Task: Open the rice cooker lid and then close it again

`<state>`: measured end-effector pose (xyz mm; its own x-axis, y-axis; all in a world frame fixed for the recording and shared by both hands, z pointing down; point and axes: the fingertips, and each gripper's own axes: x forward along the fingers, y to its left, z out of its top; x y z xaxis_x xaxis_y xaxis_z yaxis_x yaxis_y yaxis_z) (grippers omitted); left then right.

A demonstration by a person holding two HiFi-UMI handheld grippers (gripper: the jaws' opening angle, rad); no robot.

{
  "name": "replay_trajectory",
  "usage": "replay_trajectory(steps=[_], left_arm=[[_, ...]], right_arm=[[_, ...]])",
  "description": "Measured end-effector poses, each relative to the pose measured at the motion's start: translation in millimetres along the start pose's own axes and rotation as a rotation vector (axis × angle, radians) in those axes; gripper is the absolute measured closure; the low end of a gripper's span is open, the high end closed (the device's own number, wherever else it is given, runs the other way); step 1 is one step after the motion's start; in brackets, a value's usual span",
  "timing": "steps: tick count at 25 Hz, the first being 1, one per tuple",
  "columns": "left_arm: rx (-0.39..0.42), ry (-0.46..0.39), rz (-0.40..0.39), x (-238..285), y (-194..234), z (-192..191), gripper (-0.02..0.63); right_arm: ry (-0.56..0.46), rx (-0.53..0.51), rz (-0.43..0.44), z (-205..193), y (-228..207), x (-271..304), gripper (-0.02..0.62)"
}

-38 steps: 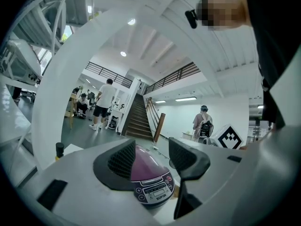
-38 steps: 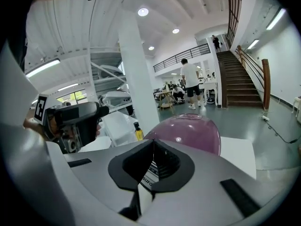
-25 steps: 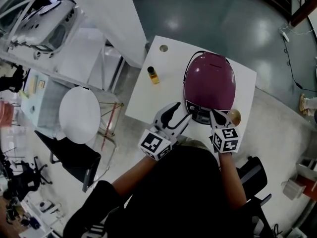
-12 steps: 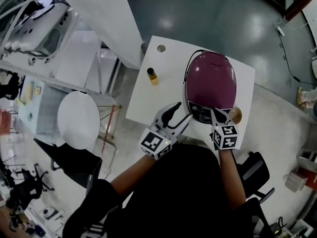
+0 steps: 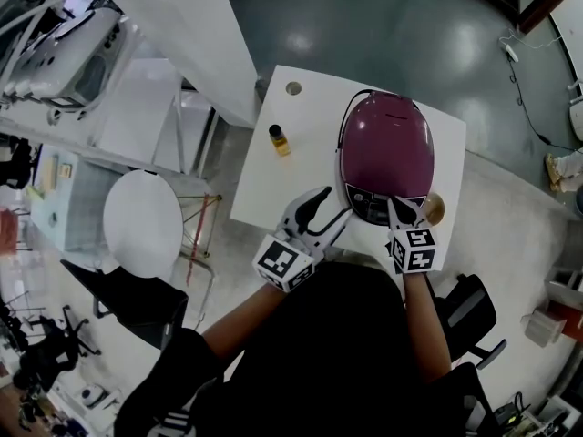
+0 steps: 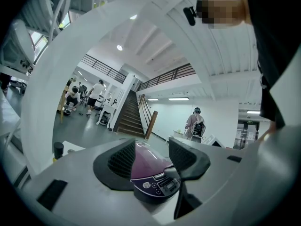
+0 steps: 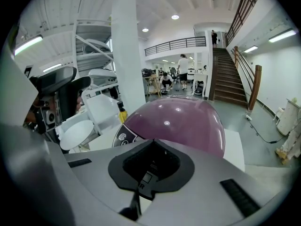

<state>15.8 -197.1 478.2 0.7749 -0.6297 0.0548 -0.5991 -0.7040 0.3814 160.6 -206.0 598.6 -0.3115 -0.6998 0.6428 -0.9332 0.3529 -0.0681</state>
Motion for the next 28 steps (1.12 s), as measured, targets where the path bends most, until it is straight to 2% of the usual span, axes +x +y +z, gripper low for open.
replay_trajectory(steps=[10,13,28], left_arm=[[0.01,-0.001,-0.042,-1.3,-3.9,-8.1,0.403],[-0.011,0.009,-0.039,-1.5,-3.7,-7.3,0.403],[0.003,-0.005,-0.039,-8.2,1.5,-9.4,0.403]], right_arm=[[-0.008,-0.013,-0.051,-1.9,1.8,-0.3,0.595],[-0.014,-0.018,-0.063,-1.6,1.1,-0.6,0.595],[-0.015,-0.022,-0.095,-2.7,1.1,-0.5,0.595]])
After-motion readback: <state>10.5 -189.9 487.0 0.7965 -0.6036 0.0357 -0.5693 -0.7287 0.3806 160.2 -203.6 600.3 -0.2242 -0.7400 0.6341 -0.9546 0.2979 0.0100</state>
